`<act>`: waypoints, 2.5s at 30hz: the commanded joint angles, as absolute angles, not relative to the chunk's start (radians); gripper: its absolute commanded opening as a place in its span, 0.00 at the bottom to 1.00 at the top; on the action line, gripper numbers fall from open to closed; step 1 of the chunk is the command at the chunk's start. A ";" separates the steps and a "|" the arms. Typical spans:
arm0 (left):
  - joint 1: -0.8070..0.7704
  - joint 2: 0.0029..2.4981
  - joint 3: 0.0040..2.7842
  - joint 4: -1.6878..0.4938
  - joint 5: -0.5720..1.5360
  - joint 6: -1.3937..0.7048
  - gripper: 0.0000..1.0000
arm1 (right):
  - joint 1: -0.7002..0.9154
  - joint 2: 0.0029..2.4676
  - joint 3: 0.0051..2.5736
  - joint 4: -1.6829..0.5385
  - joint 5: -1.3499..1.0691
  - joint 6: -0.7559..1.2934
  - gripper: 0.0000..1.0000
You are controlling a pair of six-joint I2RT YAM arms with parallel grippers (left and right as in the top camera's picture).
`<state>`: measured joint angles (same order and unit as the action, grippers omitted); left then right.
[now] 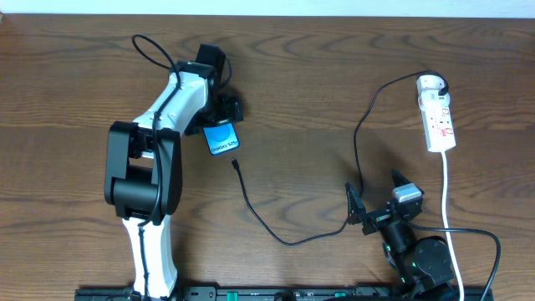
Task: Plug charger to phone and switch on socket
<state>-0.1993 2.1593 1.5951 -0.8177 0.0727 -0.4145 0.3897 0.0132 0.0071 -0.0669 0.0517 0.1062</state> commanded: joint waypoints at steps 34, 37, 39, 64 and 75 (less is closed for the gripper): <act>-0.241 2.170 1.487 -0.784 0.067 -0.420 0.81 | 0.385 0.013 0.006 -0.071 0.053 0.118 0.99; -0.241 2.170 1.488 -0.790 0.067 -0.420 0.80 | 0.385 0.013 0.006 -0.071 0.053 0.118 0.99; -0.241 2.170 1.488 -0.796 0.068 -0.421 0.79 | 0.385 0.013 0.006 -0.071 0.053 0.118 0.99; -0.241 2.170 1.488 -0.870 0.067 -0.426 0.80 | 0.385 0.013 0.006 -0.071 0.053 0.118 0.99; -0.241 2.170 1.488 -0.870 0.067 -0.444 0.71 | 0.385 0.013 0.006 -0.071 0.053 0.118 0.99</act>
<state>-0.2375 2.1357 1.5166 -0.8814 0.0811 -0.4324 0.3897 0.0132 0.0071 -0.0669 0.0517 0.1062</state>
